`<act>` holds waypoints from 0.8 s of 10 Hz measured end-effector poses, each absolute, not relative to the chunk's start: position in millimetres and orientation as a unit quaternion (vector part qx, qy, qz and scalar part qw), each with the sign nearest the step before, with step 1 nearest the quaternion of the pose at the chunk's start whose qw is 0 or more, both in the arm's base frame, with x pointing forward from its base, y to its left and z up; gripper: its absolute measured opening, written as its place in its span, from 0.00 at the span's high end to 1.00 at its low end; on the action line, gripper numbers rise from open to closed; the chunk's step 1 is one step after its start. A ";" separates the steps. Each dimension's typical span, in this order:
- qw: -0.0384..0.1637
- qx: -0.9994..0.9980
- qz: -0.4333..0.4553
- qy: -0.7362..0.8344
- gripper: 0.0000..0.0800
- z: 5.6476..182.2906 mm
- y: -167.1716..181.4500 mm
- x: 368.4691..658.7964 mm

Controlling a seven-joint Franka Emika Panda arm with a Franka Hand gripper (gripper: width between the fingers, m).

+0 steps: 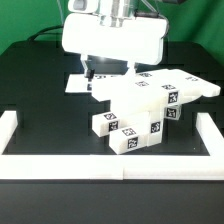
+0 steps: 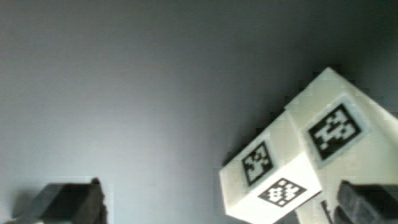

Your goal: Assemble chair

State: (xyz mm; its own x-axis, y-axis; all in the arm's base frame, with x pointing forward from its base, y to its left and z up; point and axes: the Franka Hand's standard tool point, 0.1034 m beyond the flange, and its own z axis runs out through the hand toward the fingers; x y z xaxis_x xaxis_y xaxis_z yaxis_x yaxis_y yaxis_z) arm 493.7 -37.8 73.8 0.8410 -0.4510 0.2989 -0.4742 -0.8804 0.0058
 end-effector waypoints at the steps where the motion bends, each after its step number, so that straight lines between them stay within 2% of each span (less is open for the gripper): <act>1: 0.040 0.959 0.145 -0.240 0.19 72.5 -36.8 492.9; 5: 0.040 0.959 0.145 -0.240 0.19 72.3 -37.0 492.7; 8: 0.028 0.956 0.144 -0.253 0.19 74.8 -21.7 499.6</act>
Offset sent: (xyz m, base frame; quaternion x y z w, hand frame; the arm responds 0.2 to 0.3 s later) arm 0.0000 0.0000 0.0000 0.0000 0.0000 0.0000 1.0000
